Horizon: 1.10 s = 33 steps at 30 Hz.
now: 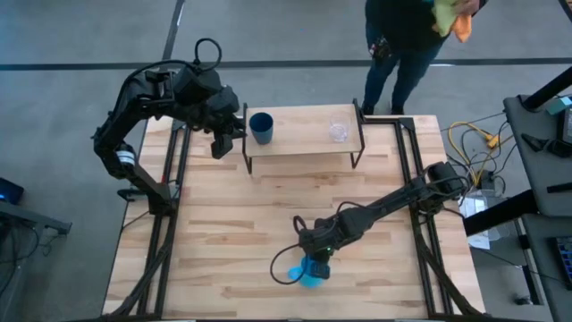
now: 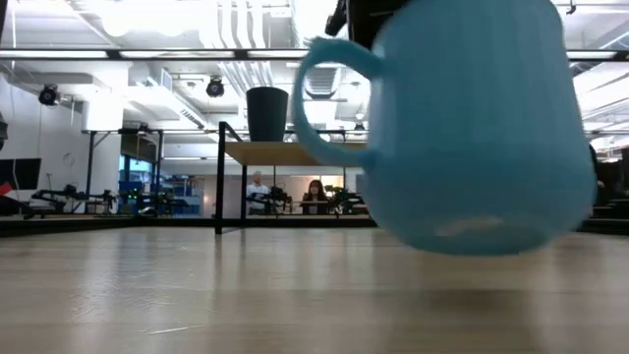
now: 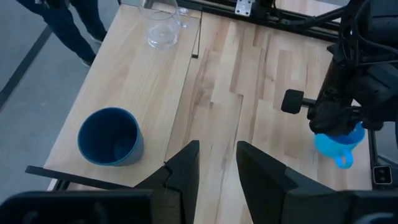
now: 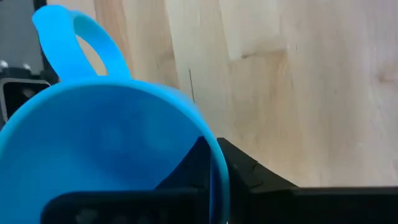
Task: Stack small to large cups/mugs on shelf
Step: Put the light blue mug on the shelf
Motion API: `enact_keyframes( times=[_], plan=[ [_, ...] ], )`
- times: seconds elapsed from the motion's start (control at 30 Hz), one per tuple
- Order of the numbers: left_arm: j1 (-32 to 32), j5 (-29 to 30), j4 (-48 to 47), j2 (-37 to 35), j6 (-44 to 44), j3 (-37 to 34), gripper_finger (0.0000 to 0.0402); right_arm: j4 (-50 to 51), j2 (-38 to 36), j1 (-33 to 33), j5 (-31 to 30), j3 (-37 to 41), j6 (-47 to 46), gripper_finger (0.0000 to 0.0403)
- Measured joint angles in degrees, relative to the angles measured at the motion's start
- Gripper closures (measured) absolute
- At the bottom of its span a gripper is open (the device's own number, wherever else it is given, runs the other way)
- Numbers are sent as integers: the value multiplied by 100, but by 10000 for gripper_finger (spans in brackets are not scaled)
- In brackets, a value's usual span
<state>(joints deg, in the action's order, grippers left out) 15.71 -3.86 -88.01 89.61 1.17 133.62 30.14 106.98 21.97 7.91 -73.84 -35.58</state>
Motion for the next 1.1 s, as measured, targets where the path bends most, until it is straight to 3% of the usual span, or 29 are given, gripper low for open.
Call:
enact_keyframes(
  times=[0.13, 0.27, 0.53, 0.7, 0.9, 1.1],
  plan=[
    [1, 0, -4, -71, 0, -1, 308, 432, -51, -82, -91, -372, -84, 392],
    [1, 0, -7, -170, -2, 0, 308, 1545, -120, -230, -675, -1138, 145, 393],
    [1, 2, -11, -265, -4, 1, 308, 3912, -271, -758, -2119, -3333, 794, 393],
    [1, 2, -100, -270, -7, -12, 308, 4819, -271, -1232, -2827, -4750, 1067, 392],
    [1, 2, -171, -267, -15, -93, 308, 5188, -271, -1953, -2917, -5793, 1754, 392],
    [-1, 5, -170, -267, -104, -129, 308, 5583, -258, -2712, -2911, -5739, 2291, 391]
  ],
)
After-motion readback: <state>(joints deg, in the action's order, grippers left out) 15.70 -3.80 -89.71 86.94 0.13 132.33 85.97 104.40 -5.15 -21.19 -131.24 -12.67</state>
